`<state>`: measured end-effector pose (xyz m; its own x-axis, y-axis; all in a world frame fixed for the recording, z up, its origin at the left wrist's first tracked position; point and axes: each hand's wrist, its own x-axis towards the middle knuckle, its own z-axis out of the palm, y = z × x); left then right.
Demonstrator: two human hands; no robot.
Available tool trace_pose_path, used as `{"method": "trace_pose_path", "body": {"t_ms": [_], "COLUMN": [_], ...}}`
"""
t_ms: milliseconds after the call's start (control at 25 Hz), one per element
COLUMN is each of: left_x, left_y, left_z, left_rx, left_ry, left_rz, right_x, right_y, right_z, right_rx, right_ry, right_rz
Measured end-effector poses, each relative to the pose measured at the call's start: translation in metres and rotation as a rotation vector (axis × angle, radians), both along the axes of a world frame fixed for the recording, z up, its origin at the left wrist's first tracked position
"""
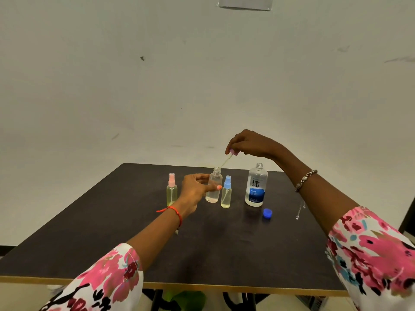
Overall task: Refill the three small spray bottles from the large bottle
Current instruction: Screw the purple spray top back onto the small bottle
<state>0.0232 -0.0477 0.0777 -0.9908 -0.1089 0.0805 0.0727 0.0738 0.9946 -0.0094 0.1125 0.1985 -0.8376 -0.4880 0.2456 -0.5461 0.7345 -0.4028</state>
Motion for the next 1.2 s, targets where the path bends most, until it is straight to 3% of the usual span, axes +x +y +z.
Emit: {"method": "trace_pose_path", "body": {"t_ms": [280,440,680,1000,1200], "left_x": [0.005,0.005,0.006,0.005,0.006], "left_y": [0.004,0.003,0.003,0.0,-0.001], "left_z": [0.006,0.008,0.005,0.005,0.003], "left_rx": [0.003,0.007,0.012,0.029,0.037], "left_ry": [0.009,0.007,0.003,0.002,0.005], "left_rz": [-0.035,-0.012,-0.003,0.003,0.005], "right_x": [0.0,0.0,-0.003,-0.003,-0.009], "right_y": [-0.028,-0.031,-0.038,-0.03,-0.031], "right_z": [-0.016,-0.015,-0.029,-0.023,-0.038], "right_rx": [0.285,0.235,0.165,0.162,0.101], "right_ry": [-0.018,-0.017,0.035,-0.062,-0.113], "right_rz": [0.078,0.083,-0.122,0.044,-0.077]}}
